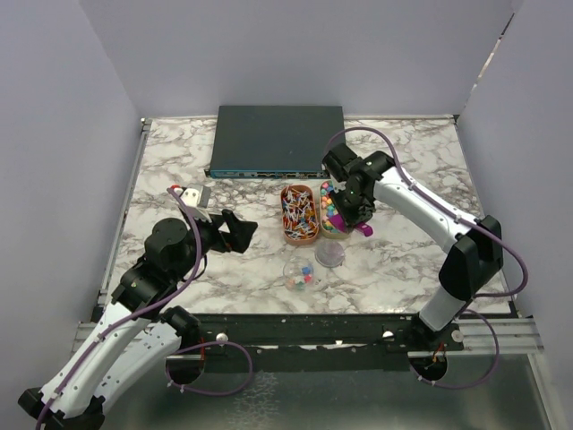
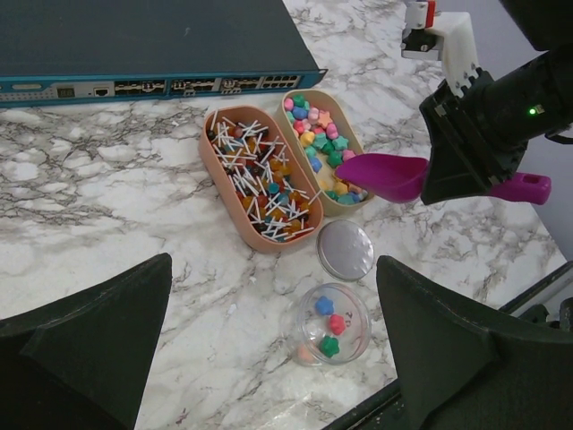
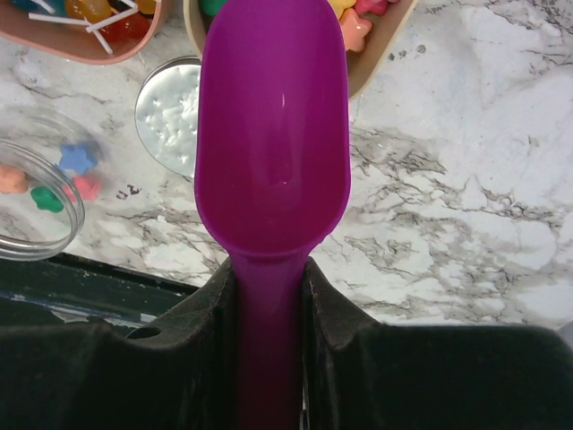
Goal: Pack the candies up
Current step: Scoop the fake candies from the storage box.
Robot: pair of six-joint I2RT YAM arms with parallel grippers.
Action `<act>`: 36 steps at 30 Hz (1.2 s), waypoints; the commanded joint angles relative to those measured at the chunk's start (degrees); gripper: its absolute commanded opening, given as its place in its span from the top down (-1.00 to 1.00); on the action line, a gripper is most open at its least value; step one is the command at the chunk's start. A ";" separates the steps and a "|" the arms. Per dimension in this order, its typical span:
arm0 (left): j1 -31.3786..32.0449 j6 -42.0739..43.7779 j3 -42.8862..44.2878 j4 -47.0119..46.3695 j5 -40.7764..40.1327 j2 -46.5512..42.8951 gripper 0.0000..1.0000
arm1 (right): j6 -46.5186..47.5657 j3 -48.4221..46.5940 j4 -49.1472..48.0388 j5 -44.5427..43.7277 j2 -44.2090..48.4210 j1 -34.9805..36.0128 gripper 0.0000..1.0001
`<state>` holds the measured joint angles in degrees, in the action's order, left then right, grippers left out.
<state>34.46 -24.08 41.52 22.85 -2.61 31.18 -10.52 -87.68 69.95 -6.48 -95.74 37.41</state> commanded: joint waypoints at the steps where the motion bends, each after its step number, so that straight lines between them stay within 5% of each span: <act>1: -0.38 0.89 -0.66 0.44 0.24 -0.68 -0.94 | 0.26 -0.21 -1.82 3.62 -2.42 -1.45 0.99; 36: -0.36 0.96 -0.63 0.69 -0.63 -1.57 -0.94 | -1.30 -2.76 -14.21 4.91 -17.50 -6.12 0.99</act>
<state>34.46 -23.90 41.52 22.85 -2.63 30.04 -10.52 -91.64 60.34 -2.04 -111.48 31.29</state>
